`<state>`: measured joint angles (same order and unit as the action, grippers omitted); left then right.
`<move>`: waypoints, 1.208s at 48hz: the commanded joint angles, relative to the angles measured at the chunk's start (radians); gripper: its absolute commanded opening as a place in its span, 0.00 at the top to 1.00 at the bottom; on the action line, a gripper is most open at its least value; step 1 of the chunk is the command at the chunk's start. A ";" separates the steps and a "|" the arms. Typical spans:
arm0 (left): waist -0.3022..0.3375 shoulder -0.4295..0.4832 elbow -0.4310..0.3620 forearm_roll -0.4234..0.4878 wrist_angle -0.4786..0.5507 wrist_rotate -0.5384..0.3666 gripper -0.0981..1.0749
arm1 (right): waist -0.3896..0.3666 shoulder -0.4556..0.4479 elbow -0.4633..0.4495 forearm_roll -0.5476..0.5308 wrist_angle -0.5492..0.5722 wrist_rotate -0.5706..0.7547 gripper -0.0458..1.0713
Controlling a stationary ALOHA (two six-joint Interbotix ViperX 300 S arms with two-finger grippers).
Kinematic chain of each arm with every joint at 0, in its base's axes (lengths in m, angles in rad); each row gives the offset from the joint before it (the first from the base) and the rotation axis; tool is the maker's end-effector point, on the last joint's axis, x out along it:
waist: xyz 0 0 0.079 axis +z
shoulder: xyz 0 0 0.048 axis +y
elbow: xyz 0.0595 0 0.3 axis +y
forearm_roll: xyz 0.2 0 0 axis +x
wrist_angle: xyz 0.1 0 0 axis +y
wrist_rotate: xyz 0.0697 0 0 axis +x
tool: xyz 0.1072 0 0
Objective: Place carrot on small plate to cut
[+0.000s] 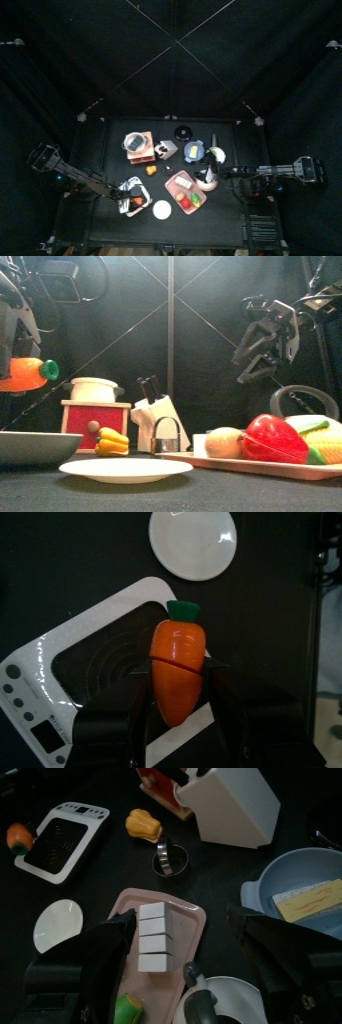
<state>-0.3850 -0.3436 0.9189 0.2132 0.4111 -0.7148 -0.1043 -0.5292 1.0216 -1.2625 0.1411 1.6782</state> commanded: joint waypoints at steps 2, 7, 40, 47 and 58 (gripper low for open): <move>0.067 -0.017 -0.058 -0.091 -0.005 -0.012 0.43 | -0.002 -0.006 -0.009 0.005 -0.002 -0.002 0.05; 0.121 -0.020 -0.110 -0.130 0.009 -0.015 0.43 | -0.002 -0.006 -0.011 0.014 -0.002 -0.006 0.05; 0.083 0.425 -0.607 0.089 0.494 -0.491 0.44 | 0.006 -0.077 0.071 0.101 0.000 -0.006 0.05; 0.026 0.517 -0.678 0.169 0.545 -0.701 0.44 | 0.017 -0.083 0.086 0.144 -0.002 -0.006 0.05; -0.052 0.565 -0.696 0.219 0.586 -1.040 0.43 | 0.034 -0.083 0.107 0.158 0.000 -0.006 0.05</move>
<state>-0.4172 0.2270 0.2500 0.4188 0.9925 -1.6567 -0.0767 -0.6044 1.1351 -1.1060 0.1411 1.6705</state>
